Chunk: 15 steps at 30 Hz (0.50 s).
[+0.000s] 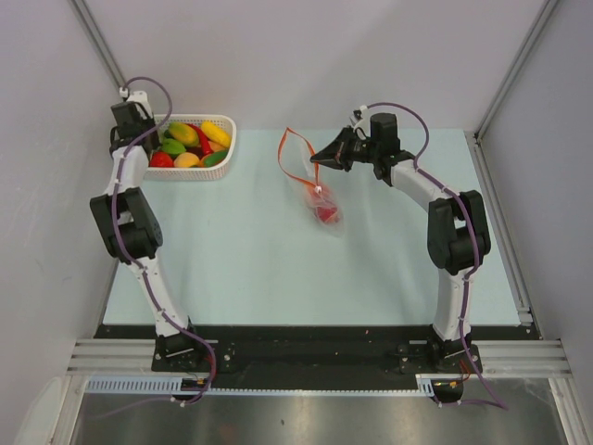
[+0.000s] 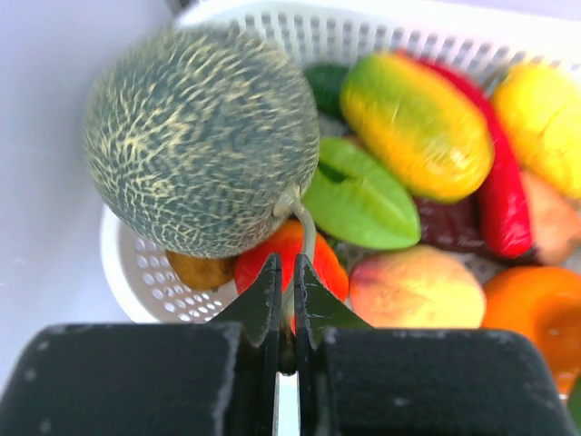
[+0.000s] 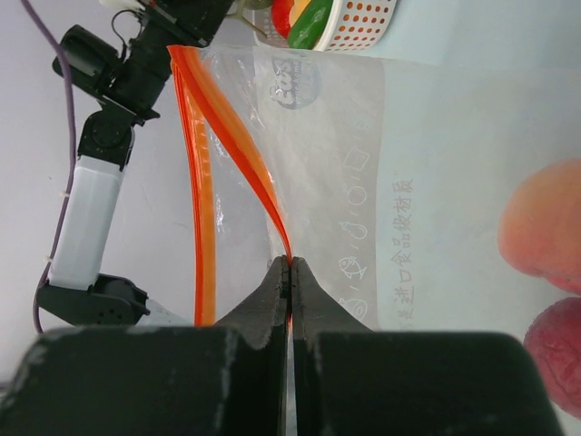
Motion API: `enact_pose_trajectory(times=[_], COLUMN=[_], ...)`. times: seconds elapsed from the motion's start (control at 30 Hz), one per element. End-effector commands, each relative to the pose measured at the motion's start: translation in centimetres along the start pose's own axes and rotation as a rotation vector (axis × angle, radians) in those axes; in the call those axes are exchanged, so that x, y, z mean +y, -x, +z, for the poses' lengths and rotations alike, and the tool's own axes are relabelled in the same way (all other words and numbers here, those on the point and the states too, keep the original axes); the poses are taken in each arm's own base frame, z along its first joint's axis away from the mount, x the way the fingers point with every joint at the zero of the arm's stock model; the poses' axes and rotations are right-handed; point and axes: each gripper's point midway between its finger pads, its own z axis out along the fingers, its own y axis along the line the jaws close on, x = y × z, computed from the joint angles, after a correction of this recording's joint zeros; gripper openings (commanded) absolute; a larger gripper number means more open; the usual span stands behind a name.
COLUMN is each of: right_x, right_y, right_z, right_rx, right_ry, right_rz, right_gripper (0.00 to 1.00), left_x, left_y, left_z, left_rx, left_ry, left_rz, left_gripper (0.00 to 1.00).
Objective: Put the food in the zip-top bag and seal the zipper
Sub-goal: Pick up the fake fruit from the bin.
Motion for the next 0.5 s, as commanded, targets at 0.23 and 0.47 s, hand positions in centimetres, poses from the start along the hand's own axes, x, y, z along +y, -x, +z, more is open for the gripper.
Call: enact_pose_trajectory(times=[0.23,0.47], right_x=[2.2,2.6], right_y=[0.5,0.2], right_z=[-0.1,0.0], right_rx=[-0.011,-0.003], right_ry=[0.038,0.048], right_rz=[-0.081,-0.093], right_gripper=[0.0,0.0], left_x=[-1.4,-4.6], left_y=[15.3,19.5], left_z=[-7.7,-12.4], left_rx=[-0.387,-0.485], left_ry=[-0.03,-0.141], left_rz=[-0.07,-0.109], left_gripper=[0.0,0.0])
